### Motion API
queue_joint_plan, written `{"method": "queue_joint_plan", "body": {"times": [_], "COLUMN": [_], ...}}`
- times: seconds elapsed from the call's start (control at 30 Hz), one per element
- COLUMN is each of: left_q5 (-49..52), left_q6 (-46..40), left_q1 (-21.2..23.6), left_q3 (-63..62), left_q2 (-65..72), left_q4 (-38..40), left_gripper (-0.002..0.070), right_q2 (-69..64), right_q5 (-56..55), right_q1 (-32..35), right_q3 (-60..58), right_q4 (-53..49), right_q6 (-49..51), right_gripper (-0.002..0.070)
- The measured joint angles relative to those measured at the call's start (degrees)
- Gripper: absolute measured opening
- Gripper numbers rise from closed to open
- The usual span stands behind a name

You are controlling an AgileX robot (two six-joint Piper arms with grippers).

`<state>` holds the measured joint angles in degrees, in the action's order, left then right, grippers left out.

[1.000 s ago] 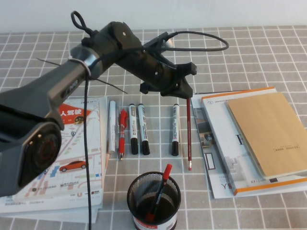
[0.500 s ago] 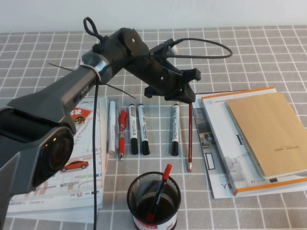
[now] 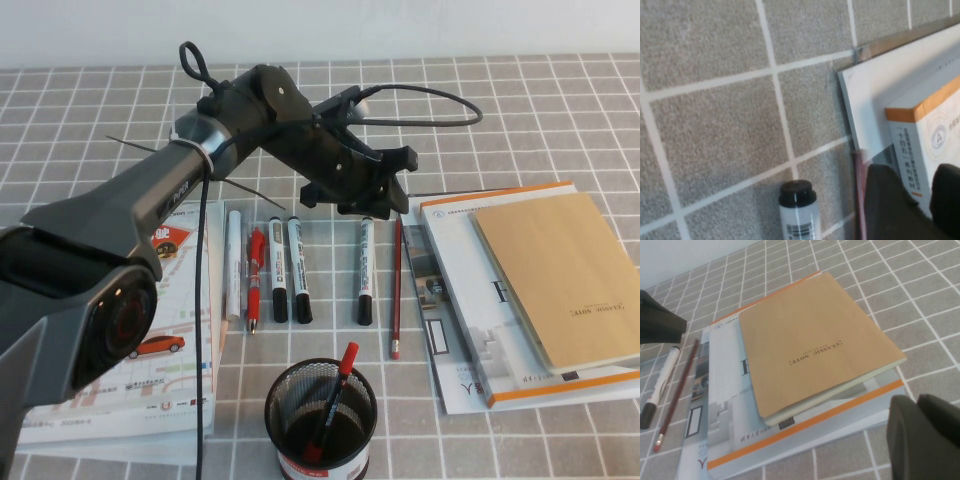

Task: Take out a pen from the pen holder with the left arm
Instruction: 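Take a marker out of the pen holder and lay it on the table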

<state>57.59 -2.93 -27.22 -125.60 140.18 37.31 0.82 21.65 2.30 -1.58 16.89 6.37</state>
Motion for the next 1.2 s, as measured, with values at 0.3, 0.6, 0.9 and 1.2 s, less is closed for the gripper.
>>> {"method": "queue_joint_plan", "body": {"times": [0.3, 0.6, 0.9, 1.2], "left_q5": [-0.6, 8.6, 14.3, 14.8], "left_q6": [0.8, -10.0, -11.1, -10.9], "left_q1": [0.0, 0.0, 0.0, -6.9], "left_q3": [-2.0, -18.7, -22.1, -22.1], "left_q2": [0.2, -4.4, -15.7, -20.8], "left_q4": [-0.2, -6.2, -12.7, -15.6], "left_gripper": [0.0225, 0.0015, 0.0001, 0.0000], "right_q2": [0.0, 0.0, 0.0, 0.0], "right_q5": [0.0, 0.0, 0.0, 0.0], "right_q1": [0.0, 0.0, 0.0, 0.0], "right_q3": [0.0, 0.0, 0.0, 0.0], "right_q4": [0.0, 0.0, 0.0, 0.0], "right_q6": [0.0, 0.0, 0.0, 0.0], "right_gripper": [-0.0013, -0.0013, -0.0013, -0.0013]}}
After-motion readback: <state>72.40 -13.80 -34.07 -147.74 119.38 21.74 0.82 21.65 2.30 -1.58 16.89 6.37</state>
